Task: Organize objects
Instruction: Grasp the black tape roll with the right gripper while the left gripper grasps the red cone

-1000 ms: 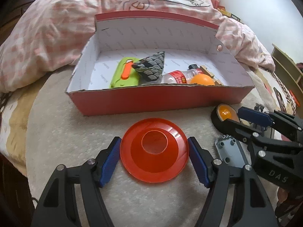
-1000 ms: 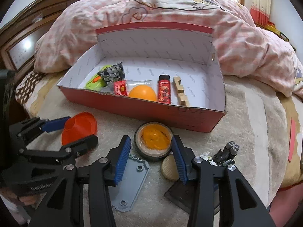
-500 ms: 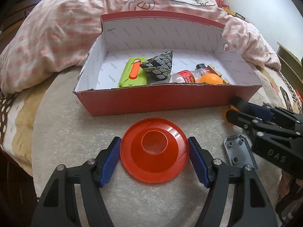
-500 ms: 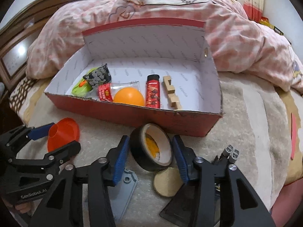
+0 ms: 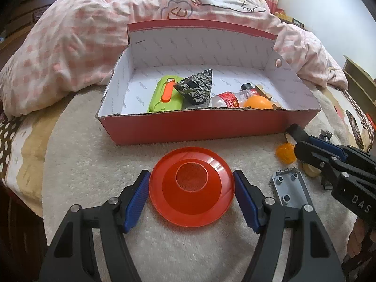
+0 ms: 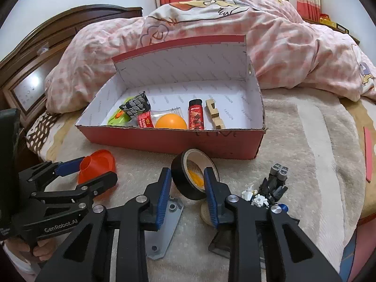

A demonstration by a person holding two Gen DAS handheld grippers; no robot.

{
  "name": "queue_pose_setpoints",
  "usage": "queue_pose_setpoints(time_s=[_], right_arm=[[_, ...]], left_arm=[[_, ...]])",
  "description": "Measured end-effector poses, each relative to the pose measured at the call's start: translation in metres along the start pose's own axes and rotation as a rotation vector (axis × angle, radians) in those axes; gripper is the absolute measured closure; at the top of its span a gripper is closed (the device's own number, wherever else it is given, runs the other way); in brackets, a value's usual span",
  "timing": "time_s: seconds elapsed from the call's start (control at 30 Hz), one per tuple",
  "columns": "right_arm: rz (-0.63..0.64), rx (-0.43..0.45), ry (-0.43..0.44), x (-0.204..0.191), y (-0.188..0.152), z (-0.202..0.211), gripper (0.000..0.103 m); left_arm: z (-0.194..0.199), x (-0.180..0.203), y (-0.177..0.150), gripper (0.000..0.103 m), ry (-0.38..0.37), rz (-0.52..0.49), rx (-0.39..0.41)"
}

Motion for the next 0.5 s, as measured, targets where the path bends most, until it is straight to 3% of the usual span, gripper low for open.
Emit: queue_pose_setpoints(time_s=[0.5], right_arm=[[-0.013, 0.066, 0.039, -0.006, 0.002, 0.022, 0.086]], left_arm=[[0.010, -0.001, -0.001, 0.032, 0.002, 0.005, 0.015]])
Point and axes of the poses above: each gripper's, at about its wrist camera, not at the fingertips, and z roughly against the way its jaws point, x to its right, y to its top, the point moved 6 cm from there along -z, roughly the way its jaws point, and after that the axes turned 9 degrees about y, right-handed, at the moved point
